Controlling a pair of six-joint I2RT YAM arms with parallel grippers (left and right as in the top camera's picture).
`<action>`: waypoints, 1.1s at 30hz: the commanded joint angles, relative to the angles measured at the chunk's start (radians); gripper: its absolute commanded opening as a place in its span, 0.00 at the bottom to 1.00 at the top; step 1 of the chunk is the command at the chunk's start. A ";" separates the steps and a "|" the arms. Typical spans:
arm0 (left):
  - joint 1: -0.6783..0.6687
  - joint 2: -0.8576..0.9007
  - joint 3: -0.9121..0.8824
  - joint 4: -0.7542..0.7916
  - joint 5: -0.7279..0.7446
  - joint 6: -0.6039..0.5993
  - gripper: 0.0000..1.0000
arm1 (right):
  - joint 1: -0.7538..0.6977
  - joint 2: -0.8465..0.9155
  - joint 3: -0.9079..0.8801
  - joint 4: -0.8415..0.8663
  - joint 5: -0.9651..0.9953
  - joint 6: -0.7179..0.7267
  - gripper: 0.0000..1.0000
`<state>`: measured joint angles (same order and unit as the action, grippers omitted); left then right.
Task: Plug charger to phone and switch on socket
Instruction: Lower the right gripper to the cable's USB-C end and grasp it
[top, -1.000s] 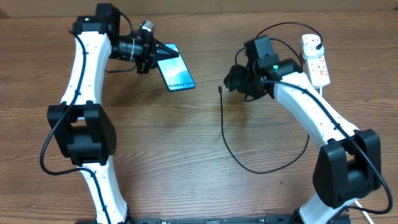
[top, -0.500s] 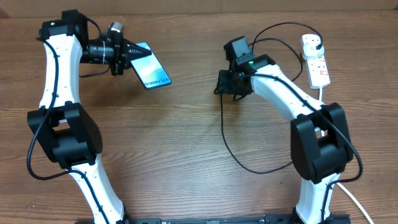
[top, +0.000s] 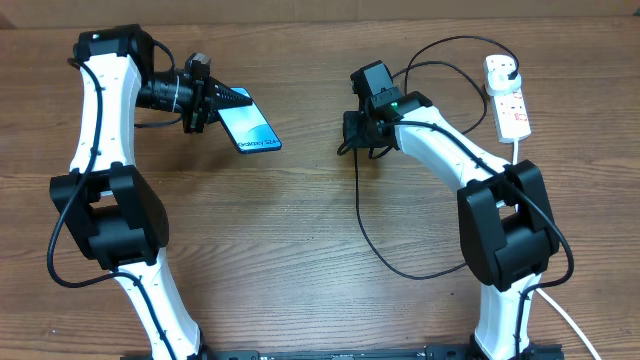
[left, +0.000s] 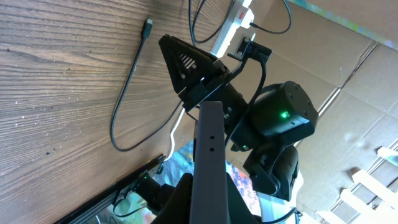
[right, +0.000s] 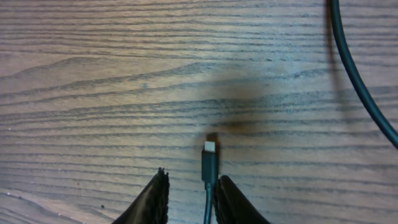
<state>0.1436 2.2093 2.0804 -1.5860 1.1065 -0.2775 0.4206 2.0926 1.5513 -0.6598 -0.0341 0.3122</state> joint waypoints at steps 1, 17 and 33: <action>-0.002 -0.005 0.014 -0.006 0.044 0.016 0.04 | 0.005 0.031 0.006 0.011 0.019 -0.011 0.22; -0.002 -0.005 0.014 -0.006 0.035 0.016 0.04 | 0.005 0.113 0.006 0.029 0.019 -0.030 0.22; -0.002 -0.005 0.014 -0.003 0.035 0.017 0.04 | 0.005 0.135 0.006 -0.041 0.029 0.010 0.04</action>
<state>0.1436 2.2093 2.0804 -1.5856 1.1057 -0.2771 0.4206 2.1838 1.5635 -0.6888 -0.0109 0.2943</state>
